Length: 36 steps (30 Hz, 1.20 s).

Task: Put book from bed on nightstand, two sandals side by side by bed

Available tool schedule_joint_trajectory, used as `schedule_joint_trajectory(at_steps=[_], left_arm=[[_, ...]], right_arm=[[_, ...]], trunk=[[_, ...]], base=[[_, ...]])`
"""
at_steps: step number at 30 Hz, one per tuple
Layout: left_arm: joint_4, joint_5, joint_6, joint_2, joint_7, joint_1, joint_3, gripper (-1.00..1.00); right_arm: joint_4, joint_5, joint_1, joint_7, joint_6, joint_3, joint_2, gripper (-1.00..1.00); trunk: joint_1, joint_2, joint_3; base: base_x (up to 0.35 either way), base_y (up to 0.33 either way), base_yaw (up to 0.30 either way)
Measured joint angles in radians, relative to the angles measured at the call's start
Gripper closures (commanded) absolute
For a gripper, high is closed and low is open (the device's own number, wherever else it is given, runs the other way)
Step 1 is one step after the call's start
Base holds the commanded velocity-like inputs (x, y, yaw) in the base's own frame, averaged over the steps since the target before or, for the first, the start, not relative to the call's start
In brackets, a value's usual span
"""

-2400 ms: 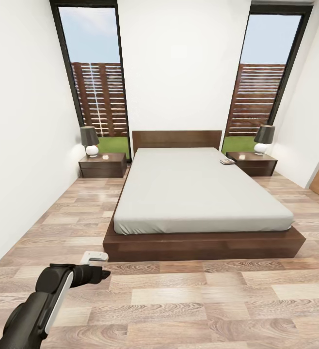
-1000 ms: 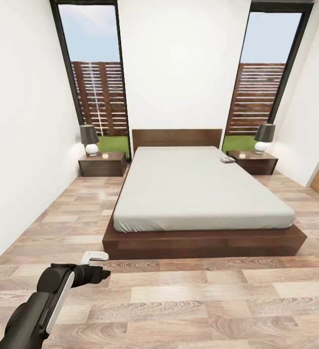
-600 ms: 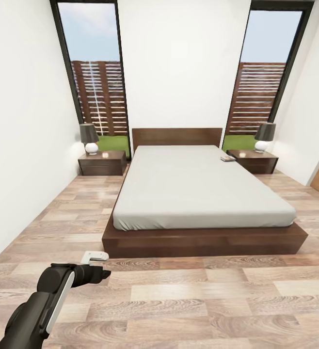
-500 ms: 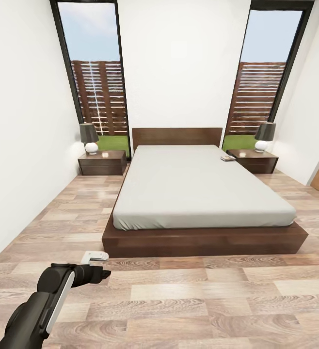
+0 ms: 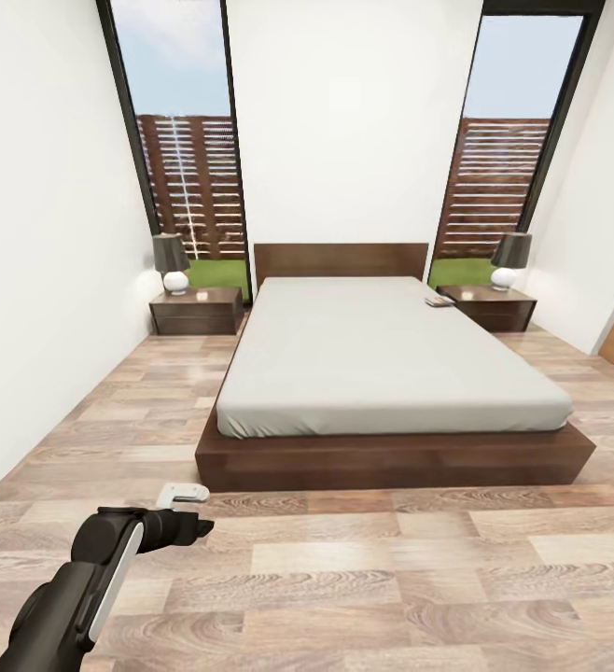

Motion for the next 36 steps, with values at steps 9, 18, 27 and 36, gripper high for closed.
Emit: schedule_joint_trajectory(at_steps=[9, 18, 27, 36], left_arm=[[-0.001, 0.002, 0.0, 0.0, -0.001, 0.0, 0.001, -1.0], [0.0, 0.0, 0.0, 0.0, 0.003, 0.0, 0.0, -1.0], [0.001, -0.002, -0.001, 0.0, 0.004, 0.0, 0.0, -1.0], [0.001, -0.003, -0.001, 0.0, 0.005, 0.0, 0.0, -1.0]], right_arm=[[-0.005, 0.001, -0.004, 0.0, 0.008, 0.0, 0.005, -1.0], [-0.005, 0.0, -0.003, 0.001, -0.003, 0.001, 0.007, -1.0], [-0.002, 0.0, -0.003, 0.003, -0.055, 0.001, 0.006, -1.0], [-0.001, -0.001, -0.003, 0.003, -0.071, 0.001, 0.006, -1.0]], trunk=[[0.035, -0.063, -0.028], [0.069, -0.126, -0.056], [0.104, -0.189, -0.085], [0.138, -0.252, -0.113]], base=[[0.0, 0.0, 0.0], [0.0, 0.0, 0.0], [0.0, 0.0, 0.0], [0.0, 0.0, 0.0]])
